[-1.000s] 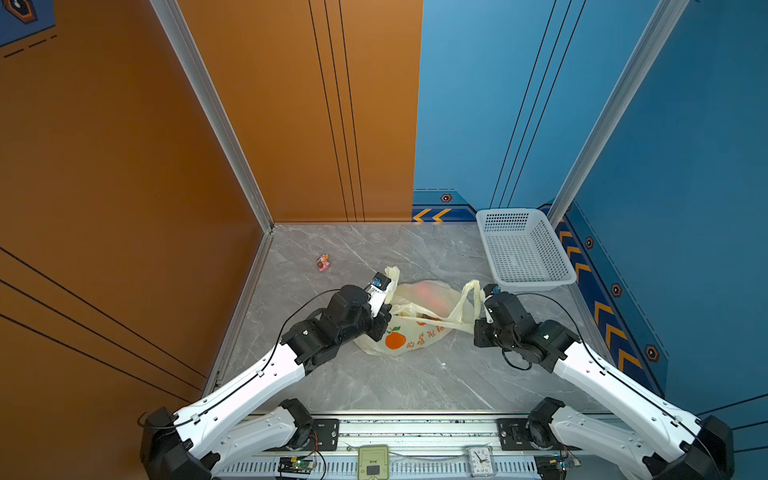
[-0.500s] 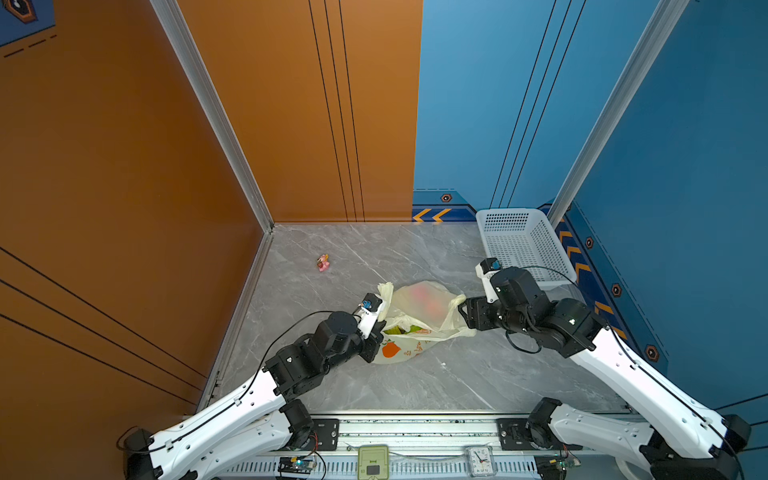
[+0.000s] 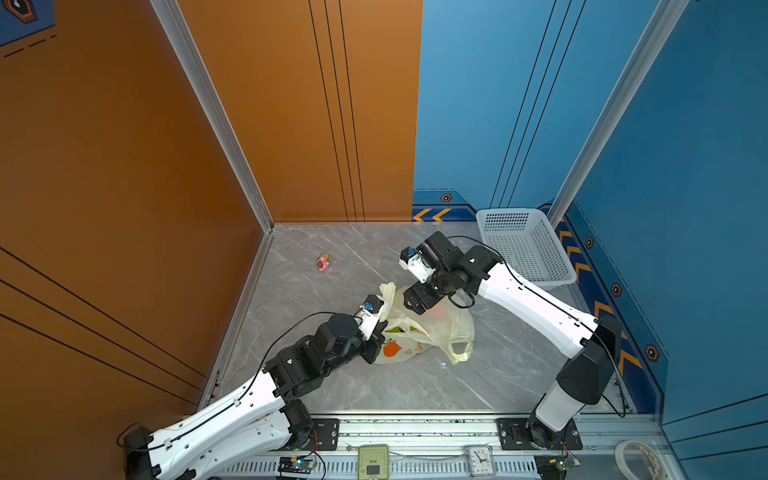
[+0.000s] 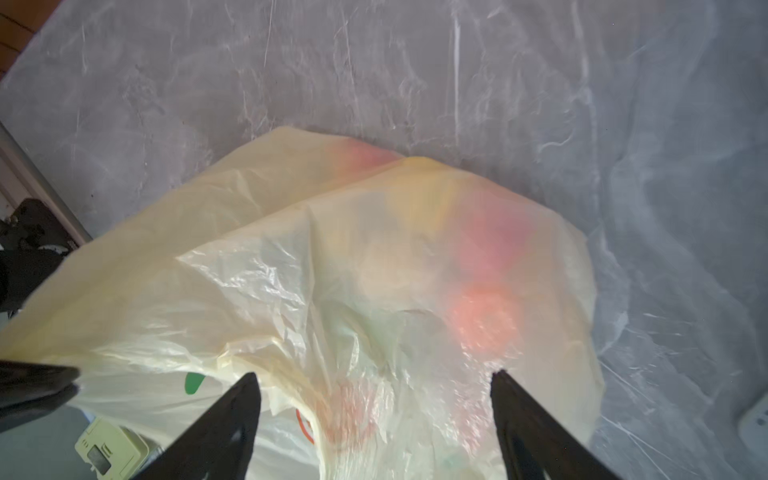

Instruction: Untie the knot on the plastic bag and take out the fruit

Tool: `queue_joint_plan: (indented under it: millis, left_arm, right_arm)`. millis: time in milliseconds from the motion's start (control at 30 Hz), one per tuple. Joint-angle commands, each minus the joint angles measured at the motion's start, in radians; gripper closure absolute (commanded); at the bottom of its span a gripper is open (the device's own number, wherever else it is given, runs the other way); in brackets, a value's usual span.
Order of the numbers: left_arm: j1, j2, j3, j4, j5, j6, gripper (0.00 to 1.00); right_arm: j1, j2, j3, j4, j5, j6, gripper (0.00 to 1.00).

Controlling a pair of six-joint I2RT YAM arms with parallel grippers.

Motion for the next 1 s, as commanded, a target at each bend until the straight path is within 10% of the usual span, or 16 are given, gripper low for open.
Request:
queue_joint_plan:
  millis: [0, 333, 533, 700, 833, 867, 967]
  left_arm:
    - [-0.014, -0.015, -0.015, 0.032, -0.032, 0.003, 1.00]
    - [-0.017, -0.020, -0.013, 0.031, -0.044, 0.006, 1.00]
    - [-0.016, -0.021, -0.012, 0.042, -0.044, 0.002, 1.00]
    - [-0.015, -0.012, -0.006, 0.047, -0.044, 0.004, 1.00]
    - [-0.017, -0.008, -0.006, 0.042, -0.043, -0.001, 1.00]
    - [-0.015, -0.008, -0.005, 0.038, -0.043, -0.005, 0.95]
    - [-0.016, -0.017, -0.001, 0.021, -0.056, -0.016, 0.28]
  right_arm:
    - [0.020, -0.046, -0.078, 0.070, -0.087, -0.045, 0.12]
    - [0.056, -0.051, -0.191, 0.183, -0.096, -0.042, 0.13]
    - [0.105, -0.004, -0.214, 0.258, 0.102, -0.033, 0.16]
    - [0.076, 0.018, -0.213, 0.363, 0.249, 0.071, 0.91]
    - [0.002, -0.079, -0.229, 0.419, 0.240, 0.147, 1.00]
    - [-0.018, -0.099, -0.221, 0.410, 0.224, 0.158, 1.00]
    - [-0.065, -0.131, -0.176, 0.357, 0.177, 0.172, 1.00]
